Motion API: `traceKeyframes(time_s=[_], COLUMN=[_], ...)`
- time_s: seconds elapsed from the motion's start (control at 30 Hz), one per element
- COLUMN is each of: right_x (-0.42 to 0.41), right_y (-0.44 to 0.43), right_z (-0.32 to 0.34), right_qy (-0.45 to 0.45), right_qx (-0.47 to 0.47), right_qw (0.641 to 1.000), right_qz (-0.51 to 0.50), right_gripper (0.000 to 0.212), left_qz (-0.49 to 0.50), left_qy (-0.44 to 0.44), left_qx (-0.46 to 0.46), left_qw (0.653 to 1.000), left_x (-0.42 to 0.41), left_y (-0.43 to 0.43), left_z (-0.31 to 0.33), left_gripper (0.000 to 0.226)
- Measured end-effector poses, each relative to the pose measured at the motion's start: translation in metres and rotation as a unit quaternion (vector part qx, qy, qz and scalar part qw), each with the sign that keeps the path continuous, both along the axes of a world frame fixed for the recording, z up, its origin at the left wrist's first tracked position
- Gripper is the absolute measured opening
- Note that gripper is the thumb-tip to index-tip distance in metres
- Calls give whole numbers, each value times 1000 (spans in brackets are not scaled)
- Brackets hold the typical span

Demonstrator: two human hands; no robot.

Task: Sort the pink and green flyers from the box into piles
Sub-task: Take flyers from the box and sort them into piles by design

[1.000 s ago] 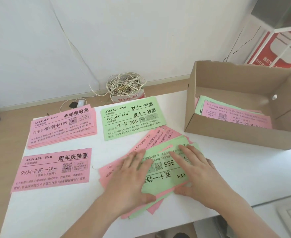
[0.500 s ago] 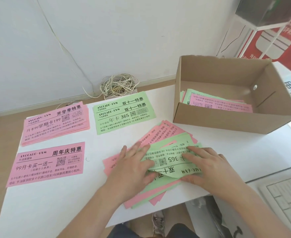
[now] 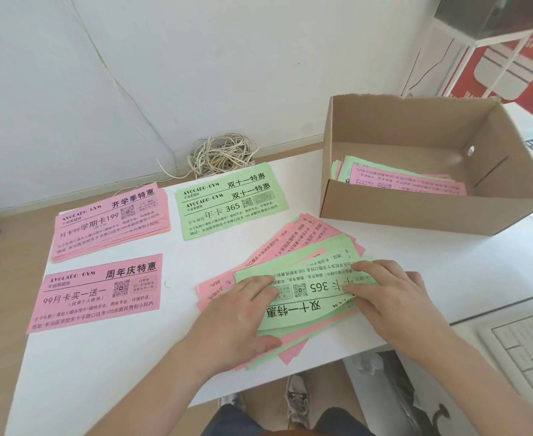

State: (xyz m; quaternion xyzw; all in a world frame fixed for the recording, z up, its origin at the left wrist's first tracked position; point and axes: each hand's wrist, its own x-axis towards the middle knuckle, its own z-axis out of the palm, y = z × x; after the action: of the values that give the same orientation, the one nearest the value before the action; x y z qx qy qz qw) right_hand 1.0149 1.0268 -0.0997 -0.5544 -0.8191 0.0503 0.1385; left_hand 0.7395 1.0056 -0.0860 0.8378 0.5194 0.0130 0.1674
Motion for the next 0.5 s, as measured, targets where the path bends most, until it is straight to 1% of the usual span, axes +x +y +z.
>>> traceKeyframes(time_s=[0.07,0.1,0.17,0.2,0.23,0.27,0.3,0.33,0.37,0.4,0.43,0.47,0.5], right_x=[-1,-1,-6,-9,-14,-19,-24,-29,-35,-43,-51,-61,-70], right_y=[-3,-4,-6,-8,-9,-11,-13,-16,-19,-23,-28,-32,-34], right_z=[-5,-5,-1,0,4,9,18,31,45,58,68,76,77], right_qy=[53,97,189,225,244,259,295,362,464,568,627,634,610], right_qx=[-29,-51,-74,-73,-62,-48,-55,-95,-172,-256,-337,-397,-428], right_qw=[998,992,972,960,949,938,918,883,817,729,657,633,650], right_qz=[-34,-56,-117,-153,-190,-225,-257,-284,-297,-285,-249,-197,-151], right_gripper=[22,20,17,19,26,38,53,67,76,78,73,61,45], left_qz=[-12,-13,-20,-18,-8,7,22,33,41,39,22,-2,-30], left_qy=[7,1,-19,-41,-60,-77,-85,-87,-91,-95,-98,-101,-104], left_qx=[30,48,86,102,119,148,186,227,263,284,293,288,266], left_qw=[999,999,996,994,991,986,979,969,960,953,951,952,958], left_x=[0,0,-1,0,0,-1,-3,-2,1,7,13,22,30], left_y=[1,1,3,3,3,2,0,-4,-8,-14,-19,-24,-28], left_z=[0,-2,-5,-3,2,7,14,23,35,44,51,55,54], left_gripper=[58,52,40,35,31,29,27,25,24,23,22,21,19])
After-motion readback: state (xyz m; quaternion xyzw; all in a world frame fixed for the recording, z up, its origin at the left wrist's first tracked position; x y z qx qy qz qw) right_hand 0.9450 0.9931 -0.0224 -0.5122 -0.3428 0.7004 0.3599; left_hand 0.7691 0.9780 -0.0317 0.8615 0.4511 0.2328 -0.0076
